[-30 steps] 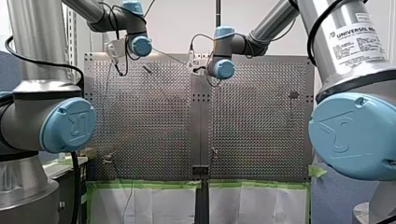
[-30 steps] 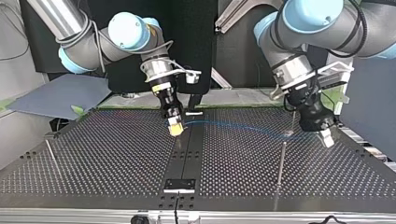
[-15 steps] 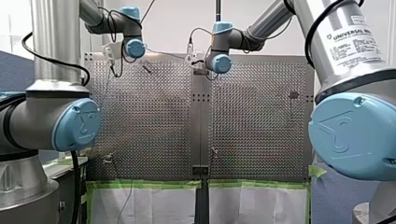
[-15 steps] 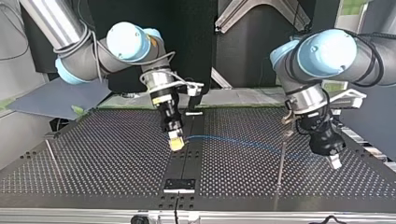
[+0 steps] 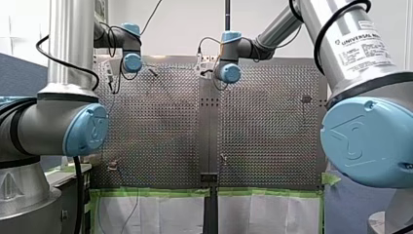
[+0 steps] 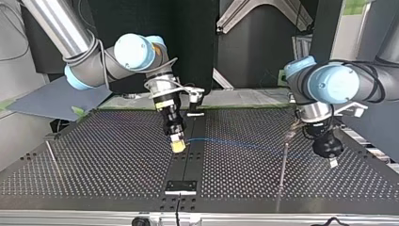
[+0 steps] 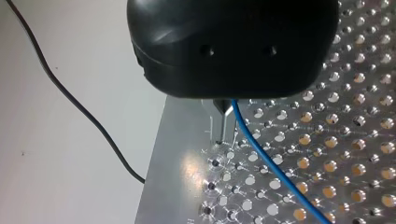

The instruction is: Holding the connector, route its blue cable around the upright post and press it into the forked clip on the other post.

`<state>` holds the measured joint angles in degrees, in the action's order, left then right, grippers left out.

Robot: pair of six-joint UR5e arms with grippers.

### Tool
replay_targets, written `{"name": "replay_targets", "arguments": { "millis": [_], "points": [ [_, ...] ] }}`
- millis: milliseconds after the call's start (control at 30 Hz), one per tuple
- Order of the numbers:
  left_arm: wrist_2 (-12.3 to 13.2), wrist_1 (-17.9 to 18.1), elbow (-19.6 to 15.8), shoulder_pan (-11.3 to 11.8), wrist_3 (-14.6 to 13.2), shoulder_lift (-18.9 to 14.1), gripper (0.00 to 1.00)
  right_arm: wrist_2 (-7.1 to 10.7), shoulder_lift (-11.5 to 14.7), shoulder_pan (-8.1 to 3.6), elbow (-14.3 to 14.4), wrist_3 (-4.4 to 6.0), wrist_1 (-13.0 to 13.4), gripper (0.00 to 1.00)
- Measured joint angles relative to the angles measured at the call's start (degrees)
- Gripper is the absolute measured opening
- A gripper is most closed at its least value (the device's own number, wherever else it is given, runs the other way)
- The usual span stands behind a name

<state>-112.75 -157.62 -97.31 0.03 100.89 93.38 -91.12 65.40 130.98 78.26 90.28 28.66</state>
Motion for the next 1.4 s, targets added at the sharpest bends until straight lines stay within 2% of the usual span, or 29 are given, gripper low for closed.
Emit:
{"name": "replay_targets", "arguments": {
  "millis": [267, 667, 867, 1233, 1400],
  "points": [
    [3.9, 0.5, 1.1, 0.8, 1.6, 0.5, 0.0, -0.03, -0.5, -0.57, 0.0, 0.13, 0.8, 0.0],
    [9.6, 0.0, 3.2, 1.4, 2.7, 4.6, 0.0, -0.52, -0.7, -1.16, 0.0, 0.35, 2.2, 0.0],
    [12.5, -0.2, 4.1, 1.6, 3.1, 6.3, 0.0, -1.5, -1.4, -1.28, -0.7, 0.43, 2.6, 0.0],
    [18.3, -0.2, 4.3, 2.2, 3.4, 7.0, 0.0, -2.59, -3.0, -1.39, -1.3, 0.44, 2.6, 0.0],
    [20.0, -0.3, 4.3, 2.3, 3.5, 8.6, 0.0, -3.91, -3.8, -1.48, -1.3, 0.63, 2.7, 0.0]
  ]
}}
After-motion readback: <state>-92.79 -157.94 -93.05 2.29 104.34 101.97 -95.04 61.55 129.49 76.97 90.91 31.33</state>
